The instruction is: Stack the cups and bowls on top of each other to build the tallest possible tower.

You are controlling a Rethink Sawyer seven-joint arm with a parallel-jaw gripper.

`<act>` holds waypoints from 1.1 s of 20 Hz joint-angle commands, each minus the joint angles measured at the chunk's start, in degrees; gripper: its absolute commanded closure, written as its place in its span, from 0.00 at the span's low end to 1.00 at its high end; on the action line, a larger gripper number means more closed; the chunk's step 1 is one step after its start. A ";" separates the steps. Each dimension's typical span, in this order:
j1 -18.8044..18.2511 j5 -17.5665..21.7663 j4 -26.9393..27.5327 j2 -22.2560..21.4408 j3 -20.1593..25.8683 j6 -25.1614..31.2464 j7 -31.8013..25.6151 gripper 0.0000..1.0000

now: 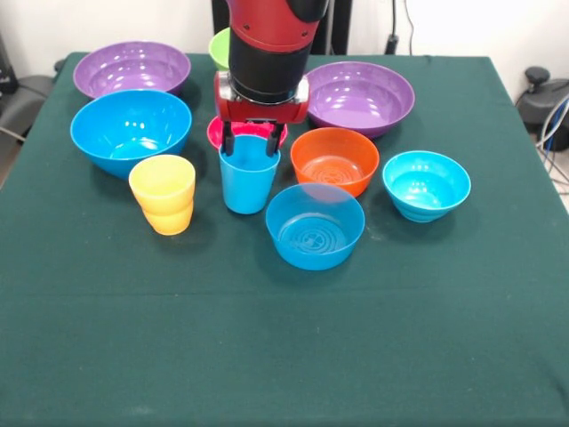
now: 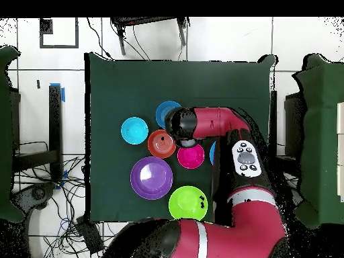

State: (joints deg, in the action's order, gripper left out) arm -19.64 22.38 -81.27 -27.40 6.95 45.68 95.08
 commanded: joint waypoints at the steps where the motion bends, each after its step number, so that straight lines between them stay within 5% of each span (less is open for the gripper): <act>1: 0.66 4.10 2.54 0.62 4.60 2.97 -8.79 0.00; 22: 3.76 4.27 0.60 -1.28 2.20 3.15 -4.63 0.00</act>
State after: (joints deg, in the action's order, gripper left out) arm -17.41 22.40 -81.25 -29.46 7.04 45.68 95.08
